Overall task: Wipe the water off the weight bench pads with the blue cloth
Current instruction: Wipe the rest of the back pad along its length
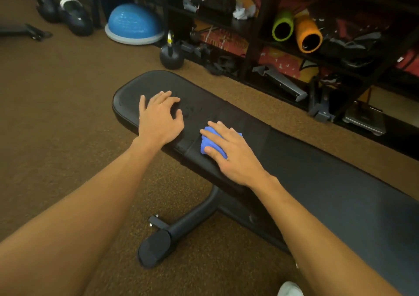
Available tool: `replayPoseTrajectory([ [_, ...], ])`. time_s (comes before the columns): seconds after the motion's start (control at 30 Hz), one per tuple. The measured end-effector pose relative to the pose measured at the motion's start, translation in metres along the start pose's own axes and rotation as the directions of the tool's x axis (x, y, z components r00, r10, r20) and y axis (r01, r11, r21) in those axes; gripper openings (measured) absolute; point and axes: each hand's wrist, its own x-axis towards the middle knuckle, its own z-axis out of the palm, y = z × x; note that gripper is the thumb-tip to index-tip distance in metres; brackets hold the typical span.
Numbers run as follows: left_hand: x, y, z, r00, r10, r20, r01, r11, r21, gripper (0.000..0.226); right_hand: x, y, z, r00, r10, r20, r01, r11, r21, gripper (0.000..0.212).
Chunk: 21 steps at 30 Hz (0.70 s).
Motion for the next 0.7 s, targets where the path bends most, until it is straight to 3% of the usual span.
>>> replayPoseTrajectory([
  [0.13, 0.019, -0.044, -0.017, 0.994, -0.107, 0.024, 0.104, 0.991, 0.083, 0.059, 0.047, 0.025, -0.010, 0.995, 0.102, -0.022, -0.101, 0.995, 0.013, 0.056],
  [0.3, 0.038, -0.066, -0.021, 0.987, -0.136, 0.080, 0.128, 0.987, 0.097, 0.072, 0.091, 0.030, -0.007, 0.959, 0.253, -0.125, -0.249, 0.967, 0.050, 0.055],
  [0.43, 0.039, -0.047, -0.007, 0.975, -0.216, -0.059, 0.221, 0.967, 0.122, 0.067, 0.063, -0.001, 0.002, 0.983, 0.155, -0.100, -0.148, 0.986, 0.073, 0.054],
  [0.57, 0.034, -0.048, 0.000, 0.968, -0.212, -0.137, 0.228, 0.967, 0.115, 0.066, 0.027, -0.028, 0.019, 0.993, -0.009, -0.120, 0.014, 0.999, 0.040, 0.053],
  [0.7, 0.035, -0.052, 0.001, 0.966, -0.204, -0.157, 0.222, 0.969, 0.105, 0.064, 0.051, -0.007, 0.009, 0.990, 0.067, -0.122, -0.063, 0.997, 0.038, 0.052],
])
